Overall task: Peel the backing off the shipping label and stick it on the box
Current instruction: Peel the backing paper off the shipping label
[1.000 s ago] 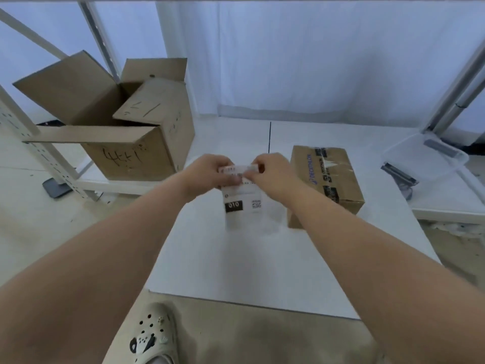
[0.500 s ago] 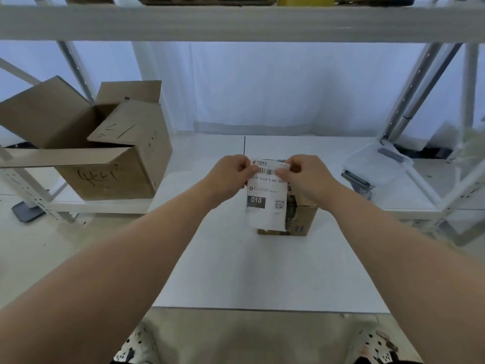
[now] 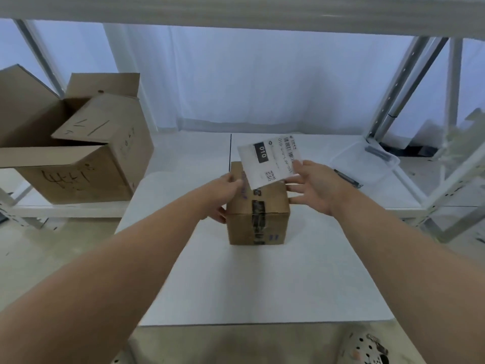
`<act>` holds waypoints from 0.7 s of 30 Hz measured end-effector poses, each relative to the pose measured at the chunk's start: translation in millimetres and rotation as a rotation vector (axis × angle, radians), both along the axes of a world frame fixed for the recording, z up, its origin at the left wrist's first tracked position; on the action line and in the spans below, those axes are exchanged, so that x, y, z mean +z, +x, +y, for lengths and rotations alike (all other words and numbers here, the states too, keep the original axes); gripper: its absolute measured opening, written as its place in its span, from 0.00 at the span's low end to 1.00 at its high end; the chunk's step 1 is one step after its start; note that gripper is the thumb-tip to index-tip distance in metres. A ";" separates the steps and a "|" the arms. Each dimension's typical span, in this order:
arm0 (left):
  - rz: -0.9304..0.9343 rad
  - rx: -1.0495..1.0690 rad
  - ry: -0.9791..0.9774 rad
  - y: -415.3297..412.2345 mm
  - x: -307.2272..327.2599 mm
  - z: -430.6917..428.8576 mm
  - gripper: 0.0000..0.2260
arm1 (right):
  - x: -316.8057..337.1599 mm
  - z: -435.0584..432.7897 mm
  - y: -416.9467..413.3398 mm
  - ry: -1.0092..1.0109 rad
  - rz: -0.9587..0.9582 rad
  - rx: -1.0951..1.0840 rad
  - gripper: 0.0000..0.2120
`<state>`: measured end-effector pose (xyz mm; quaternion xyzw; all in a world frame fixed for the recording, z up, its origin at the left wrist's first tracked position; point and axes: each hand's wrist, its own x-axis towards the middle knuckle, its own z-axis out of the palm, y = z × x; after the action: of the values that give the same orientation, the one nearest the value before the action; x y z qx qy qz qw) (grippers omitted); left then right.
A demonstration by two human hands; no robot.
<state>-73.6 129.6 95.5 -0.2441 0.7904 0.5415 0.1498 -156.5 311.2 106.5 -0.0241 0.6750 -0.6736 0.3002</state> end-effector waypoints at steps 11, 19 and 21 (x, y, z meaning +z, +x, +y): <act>0.108 -0.075 -0.387 88.8 1.9 -34.9 0.25 | 7.6 -33.5 72.3 0.271 0.288 0.189 0.07; 0.342 -0.083 0.105 85.2 41.7 -45.1 0.22 | 25.3 -47.0 80.6 0.080 0.423 0.266 0.05; 0.315 -0.115 0.109 82.5 40.1 -47.5 0.17 | 19.7 -46.2 80.8 0.078 0.417 0.237 0.06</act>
<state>8.9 82.0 135.6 -0.1022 0.7862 0.6057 0.0679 -75.7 265.0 126.2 -0.2301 0.7404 -0.5874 0.2321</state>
